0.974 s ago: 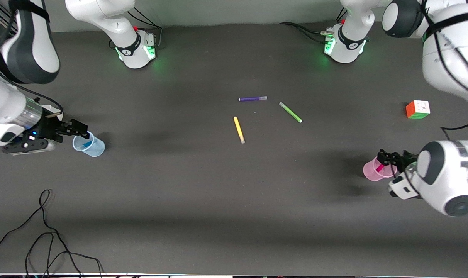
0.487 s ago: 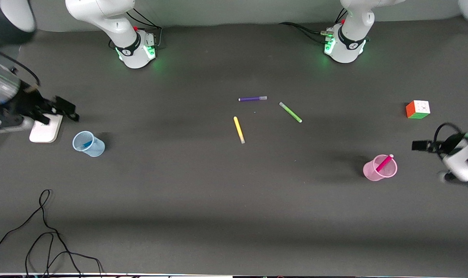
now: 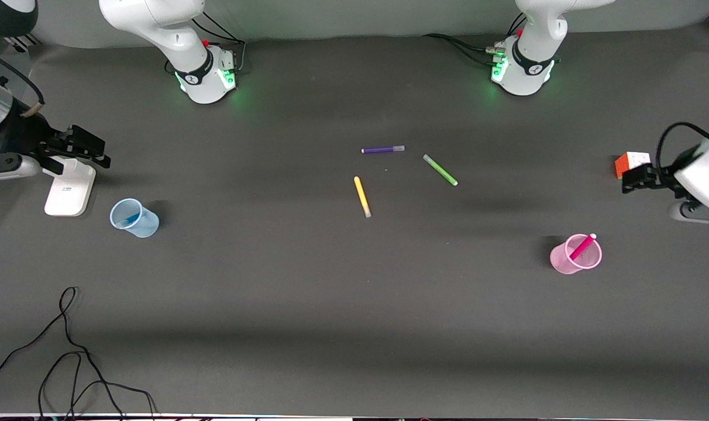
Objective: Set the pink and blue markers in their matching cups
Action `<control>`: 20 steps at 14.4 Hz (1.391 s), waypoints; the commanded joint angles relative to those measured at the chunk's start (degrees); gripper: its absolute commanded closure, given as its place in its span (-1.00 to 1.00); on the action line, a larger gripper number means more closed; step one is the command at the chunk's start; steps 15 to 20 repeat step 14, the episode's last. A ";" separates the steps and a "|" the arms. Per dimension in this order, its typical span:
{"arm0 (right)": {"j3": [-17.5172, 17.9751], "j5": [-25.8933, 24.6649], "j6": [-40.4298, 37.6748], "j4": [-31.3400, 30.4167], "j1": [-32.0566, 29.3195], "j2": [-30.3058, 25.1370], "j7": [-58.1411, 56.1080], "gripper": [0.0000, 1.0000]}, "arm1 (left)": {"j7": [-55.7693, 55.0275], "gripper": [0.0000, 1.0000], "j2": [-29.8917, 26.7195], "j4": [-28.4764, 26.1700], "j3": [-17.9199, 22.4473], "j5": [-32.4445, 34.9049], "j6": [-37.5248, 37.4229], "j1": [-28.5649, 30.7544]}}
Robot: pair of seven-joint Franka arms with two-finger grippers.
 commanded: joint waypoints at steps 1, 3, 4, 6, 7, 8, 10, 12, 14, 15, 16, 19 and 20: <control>2.03 -1.18 -0.59 -0.83 -0.61 -0.60 8.28 -1.00 | -4.22 -1.00 -2.87 -0.94 2.05 -0.47 -0.63 -4.43; 2.47 -1.18 2.11 -4.08 -0.61 -2.27 8.84 -1.00 | -3.88 -1.00 -2.87 0.99 1.96 -1.87 -3.35 -4.35; 2.39 -1.18 3.52 -4.79 -0.61 -2.54 8.40 -1.00 | -3.70 -1.00 -2.79 1.52 1.96 -1.96 -4.14 -4.26; 2.38 -1.44 3.71 -4.45 -0.53 -2.28 8.22 -1.00 | -3.70 -1.00 -2.87 1.53 1.96 -2.05 -4.50 -4.35; 2.47 -2.23 3.62 -4.27 -0.35 -2.28 8.31 -1.00 | -3.70 -1.00 -2.87 1.44 1.87 -2.40 -4.50 -4.26; 2.47 -3.71 3.54 -3.75 -0.18 -2.10 8.31 -1.00 | -3.79 -1.00 -2.87 1.53 1.87 -3.01 -4.59 -4.26; 2.56 -4.61 3.36 -2.95 0.00 -1.75 8.22 -1.00 | -3.70 -1.00 -2.96 1.44 1.96 -3.55 -4.68 -4.26; 2.56 -4.61 3.27 -2.95 0.09 -1.75 8.48 -1.00 | -3.70 -1.00 -2.87 1.44 1.96 -3.55 -4.68 -4.26; 2.56 -4.61 3.27 -2.52 0.09 -1.49 8.75 -1.00 | -3.44 -1.00 -2.96 1.44 1.96 -3.55 -4.77 -4.08; 2.56 -4.61 3.27 -2.52 0.09 -1.49 8.75 -1.00 | -3.44 -1.00 -2.96 1.44 1.96 -3.55 -4.77 -4.08; 2.56 -4.61 3.27 -2.52 0.09 -1.49 8.75 -1.00 | -3.44 -1.00 -2.96 1.44 1.96 -3.55 -4.77 -4.08; 2.56 -4.61 3.27 -2.52 0.09 -1.49 8.75 -1.00 | -3.44 -1.00 -2.96 1.44 1.96 -3.55 -4.77 -4.08; 2.56 -4.61 3.27 -2.52 0.09 -1.49 8.75 -1.00 | -3.44 -1.00 -2.96 1.44 1.96 -3.55 -4.77 -4.08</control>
